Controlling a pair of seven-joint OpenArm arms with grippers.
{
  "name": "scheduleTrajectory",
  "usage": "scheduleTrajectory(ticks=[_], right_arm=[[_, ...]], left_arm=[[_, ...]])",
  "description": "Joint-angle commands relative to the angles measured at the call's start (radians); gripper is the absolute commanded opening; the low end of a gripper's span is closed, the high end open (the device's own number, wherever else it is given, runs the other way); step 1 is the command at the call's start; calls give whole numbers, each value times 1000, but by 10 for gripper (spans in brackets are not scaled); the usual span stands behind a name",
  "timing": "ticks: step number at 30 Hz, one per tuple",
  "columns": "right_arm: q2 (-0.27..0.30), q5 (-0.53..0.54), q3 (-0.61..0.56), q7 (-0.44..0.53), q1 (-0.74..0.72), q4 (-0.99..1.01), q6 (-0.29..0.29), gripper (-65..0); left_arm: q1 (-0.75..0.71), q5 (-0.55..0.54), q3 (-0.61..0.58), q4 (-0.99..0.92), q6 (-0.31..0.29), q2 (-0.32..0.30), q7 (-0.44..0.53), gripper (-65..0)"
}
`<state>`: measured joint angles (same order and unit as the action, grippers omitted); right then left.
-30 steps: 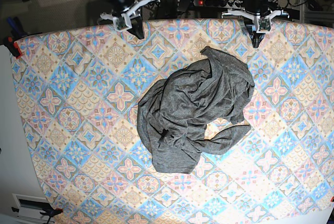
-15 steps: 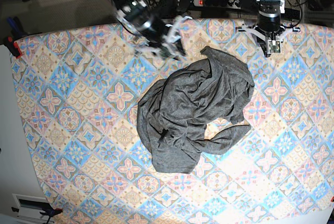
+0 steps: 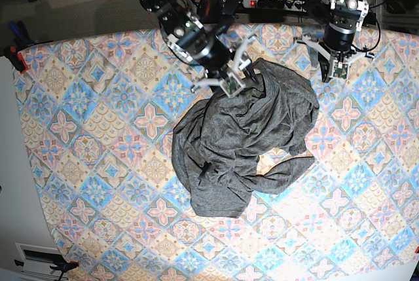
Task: Layout the t-shirt on the table in an organized manner, then fold the t-shirt properly
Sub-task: 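Lower the right gripper onto the grey t-shirt and pinch a fold, then drag the pinched fabric with the right gripper away from the shirt pile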
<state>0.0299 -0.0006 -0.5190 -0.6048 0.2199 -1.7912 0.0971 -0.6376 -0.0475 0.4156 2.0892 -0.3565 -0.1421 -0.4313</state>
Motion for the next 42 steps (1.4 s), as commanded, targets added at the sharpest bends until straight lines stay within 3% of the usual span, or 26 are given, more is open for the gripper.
scheduleTrajectory(ticks=[1,7,15,38,42], right_arm=[[-8,6,-2,18,-10,0,6,-397],[-12,6,-2,30,-12,84,6,-385],[-12,6,-2,216,-3,150,6,-385],[-11,6,-92,219,-12,255,6,-383],[-6,6,-172,219,-12,250,6,-381]], left_arm=[[-1,-7,2,15,0,-4,24,-647],[-3,-7,7,4,0,-7,24,-647],[-3,-9,61,0,-2,-4,24,-647],[-1,-4,53,-37,-2,-6,22,-647],[-1,-4,53,-45,-2,-6,22,-647]])
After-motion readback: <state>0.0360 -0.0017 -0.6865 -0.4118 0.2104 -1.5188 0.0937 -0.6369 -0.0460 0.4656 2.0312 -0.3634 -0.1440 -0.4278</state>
